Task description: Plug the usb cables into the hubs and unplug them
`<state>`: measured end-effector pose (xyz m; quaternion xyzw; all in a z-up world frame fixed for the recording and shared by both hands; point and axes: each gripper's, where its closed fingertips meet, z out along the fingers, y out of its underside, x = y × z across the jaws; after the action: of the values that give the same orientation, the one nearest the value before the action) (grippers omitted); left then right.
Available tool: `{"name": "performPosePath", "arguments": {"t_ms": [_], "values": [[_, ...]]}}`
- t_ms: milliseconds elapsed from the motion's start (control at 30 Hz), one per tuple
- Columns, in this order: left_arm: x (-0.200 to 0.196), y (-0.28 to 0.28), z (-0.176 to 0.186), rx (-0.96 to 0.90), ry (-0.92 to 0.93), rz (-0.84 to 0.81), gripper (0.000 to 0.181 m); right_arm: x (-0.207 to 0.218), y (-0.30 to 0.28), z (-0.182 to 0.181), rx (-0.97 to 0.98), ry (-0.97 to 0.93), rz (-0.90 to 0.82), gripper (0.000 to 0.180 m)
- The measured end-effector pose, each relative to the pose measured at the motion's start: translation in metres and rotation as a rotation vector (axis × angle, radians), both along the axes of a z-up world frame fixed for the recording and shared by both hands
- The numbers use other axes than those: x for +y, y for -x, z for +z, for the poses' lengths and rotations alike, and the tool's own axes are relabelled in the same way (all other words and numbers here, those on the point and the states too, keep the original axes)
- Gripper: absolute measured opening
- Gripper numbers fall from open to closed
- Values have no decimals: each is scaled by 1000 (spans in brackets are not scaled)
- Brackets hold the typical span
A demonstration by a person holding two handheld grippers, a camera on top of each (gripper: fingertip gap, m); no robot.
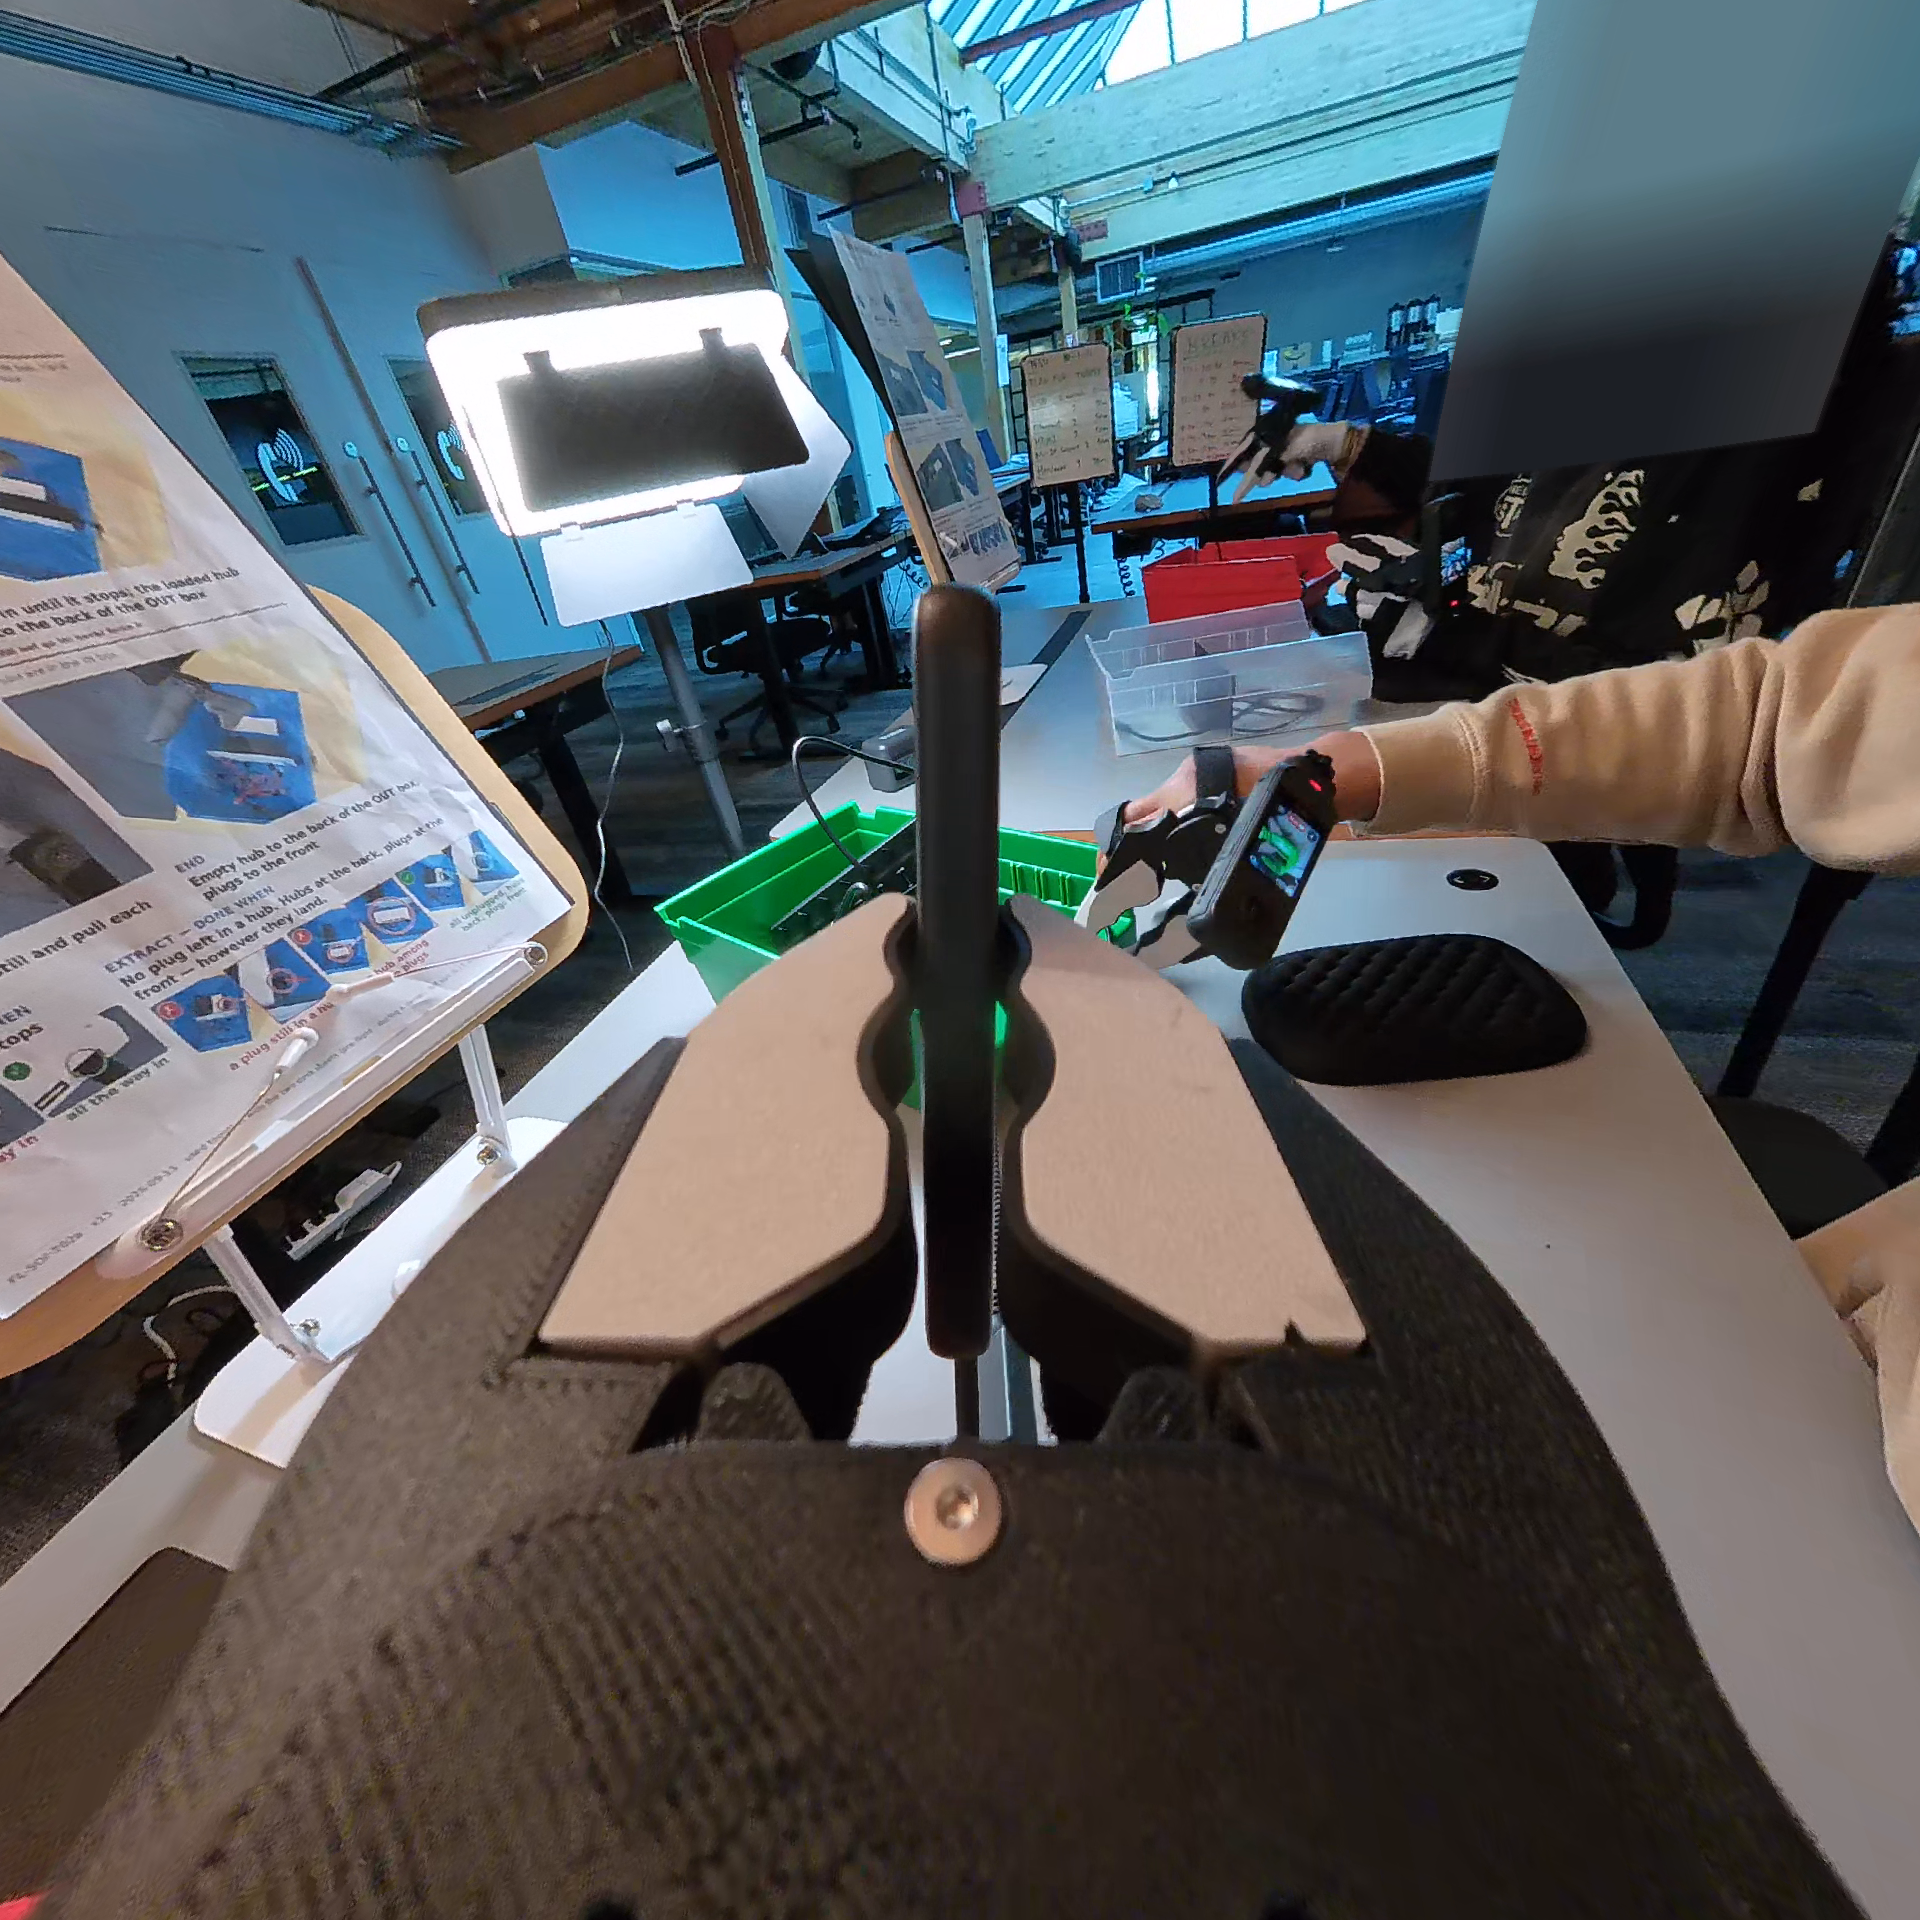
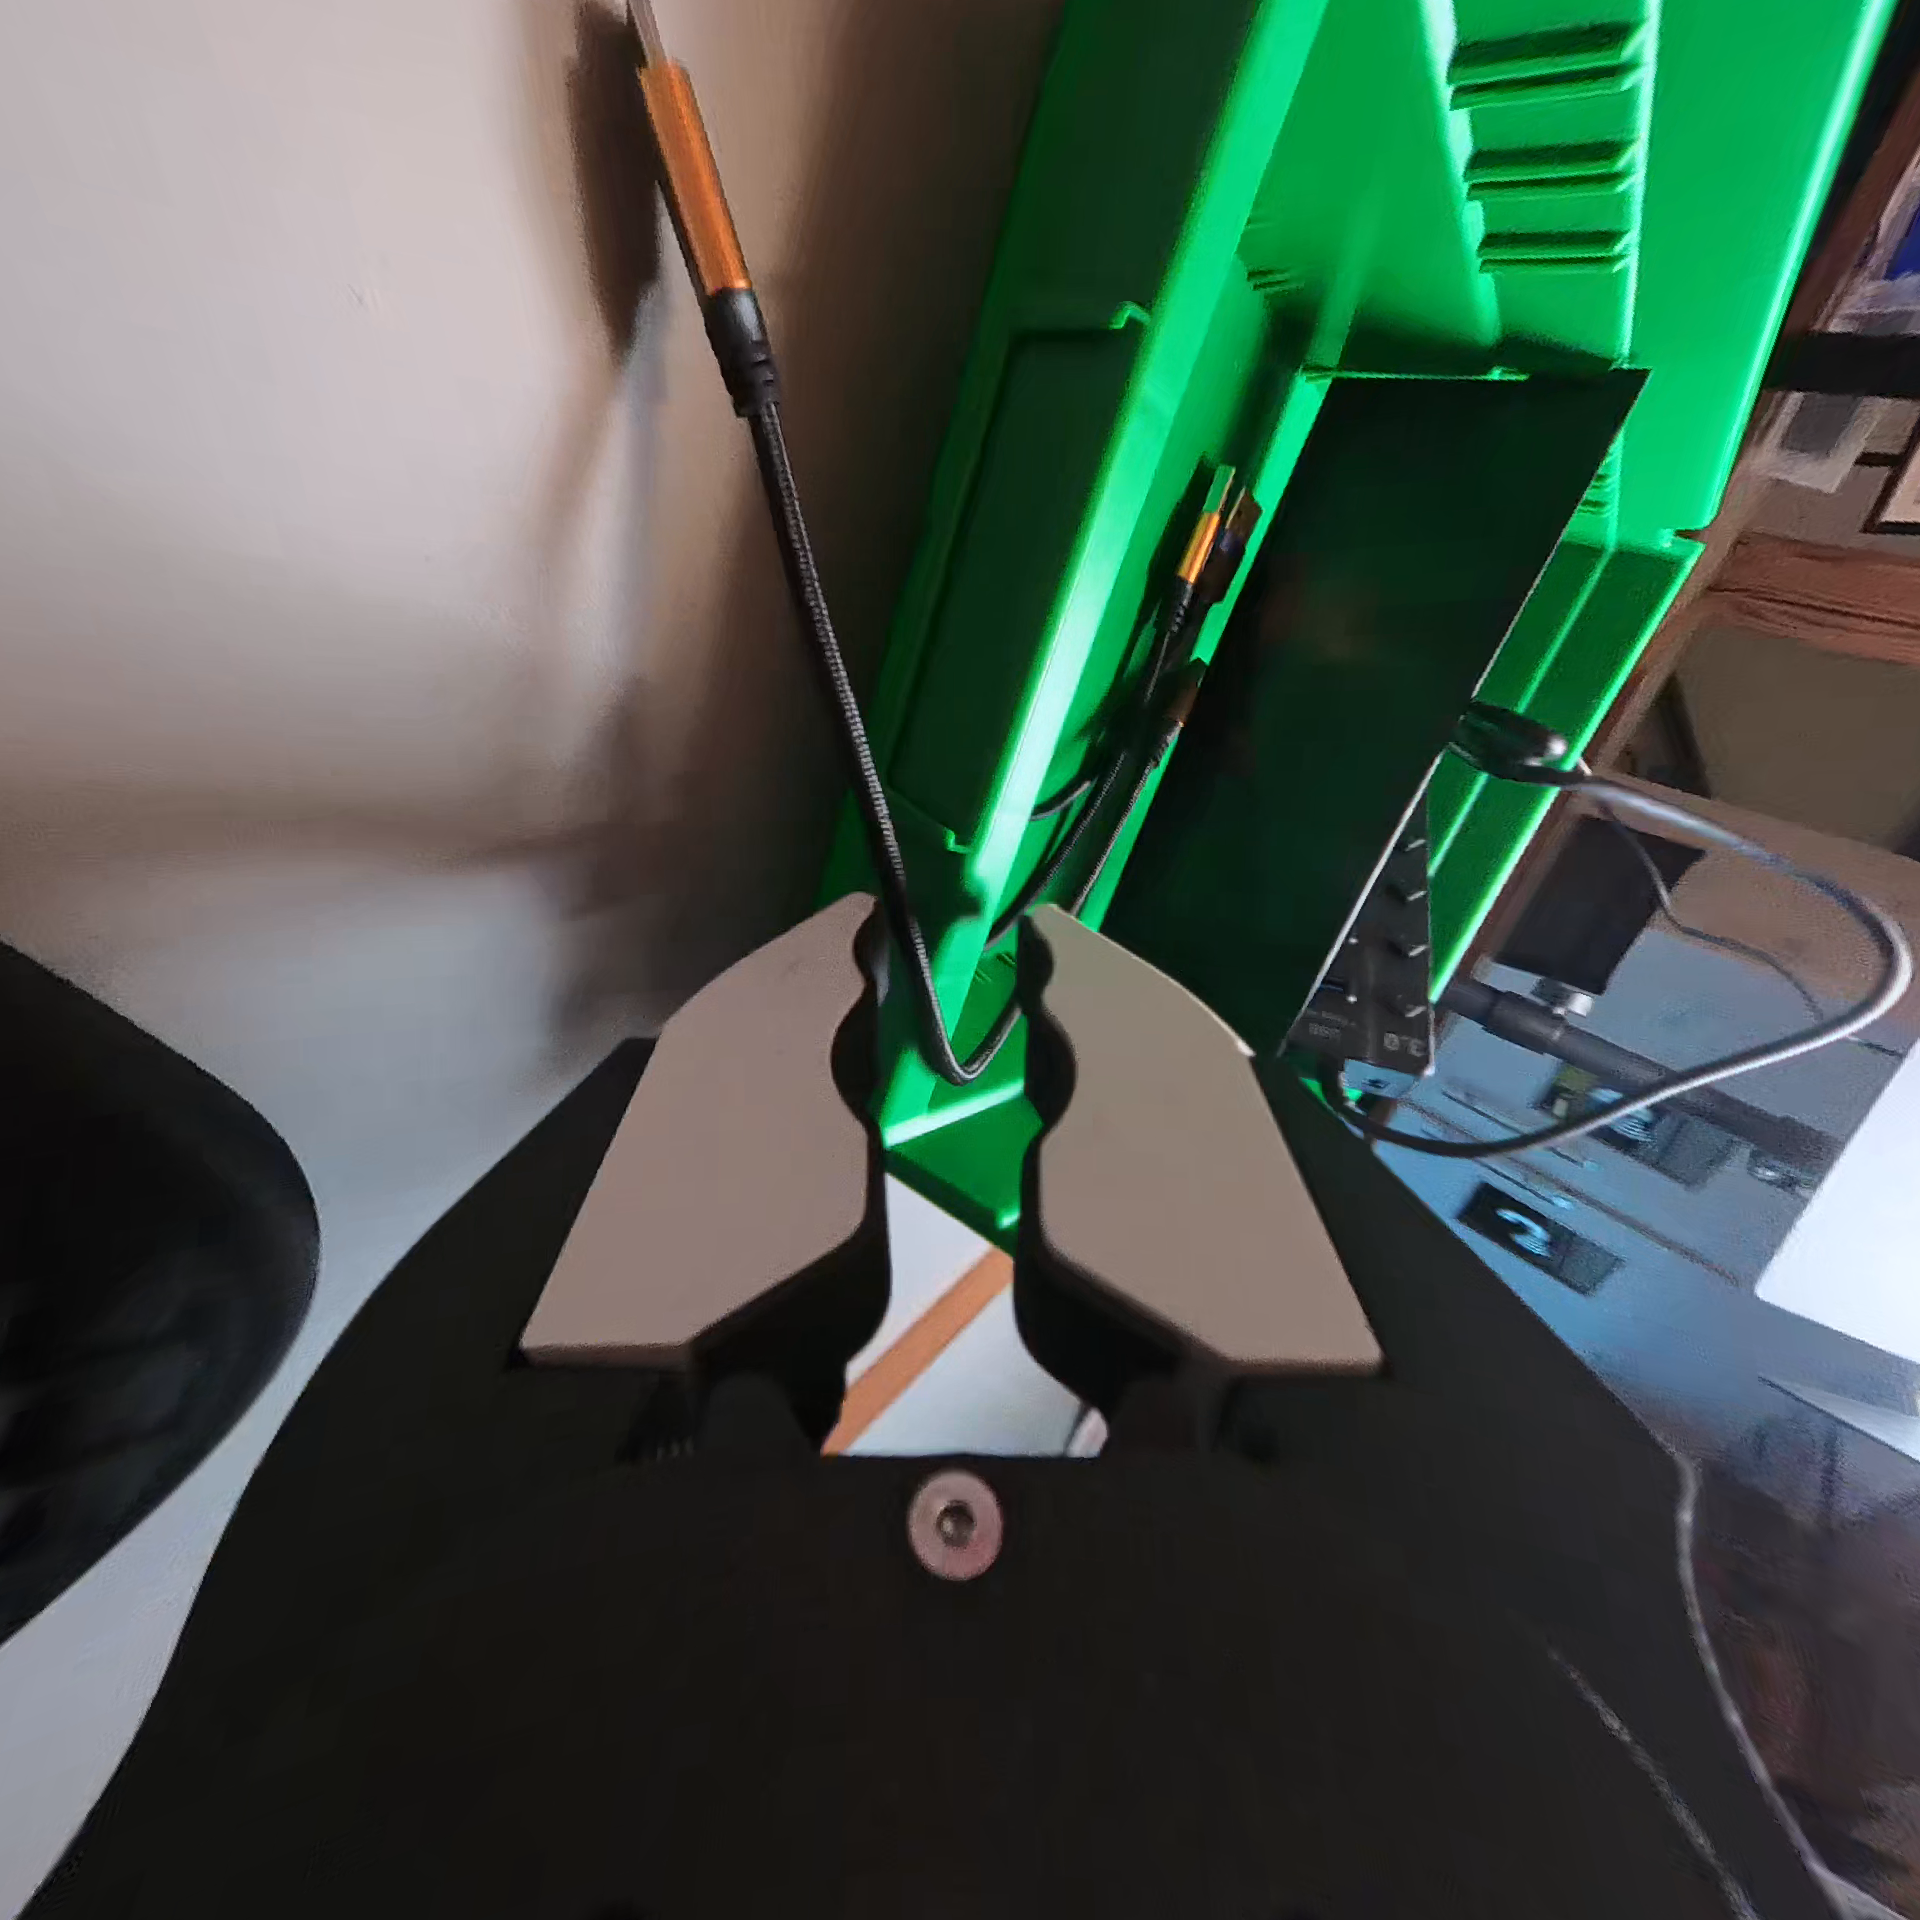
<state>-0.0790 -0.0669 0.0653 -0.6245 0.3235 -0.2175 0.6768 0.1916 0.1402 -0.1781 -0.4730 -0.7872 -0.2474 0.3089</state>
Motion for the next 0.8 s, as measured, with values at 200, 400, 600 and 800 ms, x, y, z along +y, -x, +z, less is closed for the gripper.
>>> {"name": "performPosePath", "arguments": {"t_ms": [200,400,600,800], "values": [[0,3,1,0,-3,11,12,-5,6,27,155,180,-35,4],[5,1,-5,-2,16,2,12,44,17,56,223,168,-169,4],[2,2,-3,-17,11,-4,12,59,31,-1,122,357,-260,9],[6,6,-7,-76,41,-40,12,13,97,65,558,593,-115,43]]}}
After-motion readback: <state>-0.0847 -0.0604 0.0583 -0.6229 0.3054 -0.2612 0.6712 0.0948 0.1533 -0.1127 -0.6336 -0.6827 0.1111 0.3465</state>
